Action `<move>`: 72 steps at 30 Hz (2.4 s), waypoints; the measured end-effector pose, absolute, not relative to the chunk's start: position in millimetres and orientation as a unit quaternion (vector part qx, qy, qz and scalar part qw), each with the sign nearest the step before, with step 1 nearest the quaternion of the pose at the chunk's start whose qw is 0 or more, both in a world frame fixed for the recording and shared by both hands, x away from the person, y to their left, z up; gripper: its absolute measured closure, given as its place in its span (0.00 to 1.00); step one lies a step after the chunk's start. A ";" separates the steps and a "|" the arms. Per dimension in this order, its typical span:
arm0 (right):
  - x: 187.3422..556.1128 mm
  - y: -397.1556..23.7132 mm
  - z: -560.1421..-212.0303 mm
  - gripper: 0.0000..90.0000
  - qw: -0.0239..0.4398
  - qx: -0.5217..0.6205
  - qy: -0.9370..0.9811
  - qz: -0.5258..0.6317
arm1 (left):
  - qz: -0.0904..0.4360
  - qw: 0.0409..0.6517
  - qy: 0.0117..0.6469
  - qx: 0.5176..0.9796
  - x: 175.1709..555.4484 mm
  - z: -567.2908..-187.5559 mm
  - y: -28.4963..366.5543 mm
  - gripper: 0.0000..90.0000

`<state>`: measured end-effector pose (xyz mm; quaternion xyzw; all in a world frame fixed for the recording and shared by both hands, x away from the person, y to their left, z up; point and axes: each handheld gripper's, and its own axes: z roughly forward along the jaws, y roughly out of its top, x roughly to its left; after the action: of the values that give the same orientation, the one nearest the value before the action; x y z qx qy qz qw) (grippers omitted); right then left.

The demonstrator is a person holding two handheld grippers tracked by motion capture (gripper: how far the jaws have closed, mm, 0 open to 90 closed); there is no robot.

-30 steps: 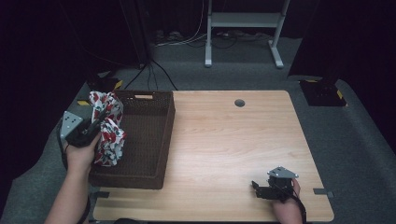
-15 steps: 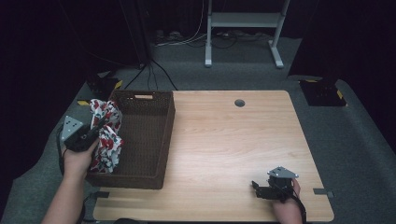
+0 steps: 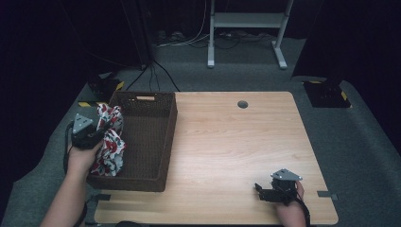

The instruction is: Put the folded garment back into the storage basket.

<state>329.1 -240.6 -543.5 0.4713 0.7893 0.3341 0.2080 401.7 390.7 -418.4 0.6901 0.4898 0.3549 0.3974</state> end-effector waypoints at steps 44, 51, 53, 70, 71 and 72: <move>329.1 -240.6 -543.5 0.07 0.208 0.471 0.789 0.334 | 0.287 0.308 0.434 0.796 466.9 -436.4 260.4 0.43; 329.1 -240.6 -543.5 0.07 0.208 0.471 0.789 0.334 | 0.293 0.327 0.436 0.785 464.4 -430.1 256.8 0.33; 329.1 -240.6 -543.5 0.07 0.208 0.471 0.789 0.334 | 0.299 0.329 0.438 0.782 464.0 -428.0 255.4 0.29; 329.1 -240.6 -543.5 0.07 0.208 0.471 0.789 0.334 | 0.306 0.357 0.443 0.764 459.4 -417.4 245.3 0.17; 329.1 -240.6 -543.5 0.07 0.208 0.471 0.789 0.334 | 0.305 0.358 0.443 0.763 459.3 -417.2 245.0 0.17; 329.1 -240.6 -543.5 0.07 0.208 0.471 0.789 0.334 | 0.304 0.361 0.444 0.762 459.0 -416.8 244.6 0.17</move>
<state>329.1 -240.6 -543.5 0.4710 0.7895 0.3342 0.2080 459.0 244.6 -416.8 0.7615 0.4443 0.3042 0.3608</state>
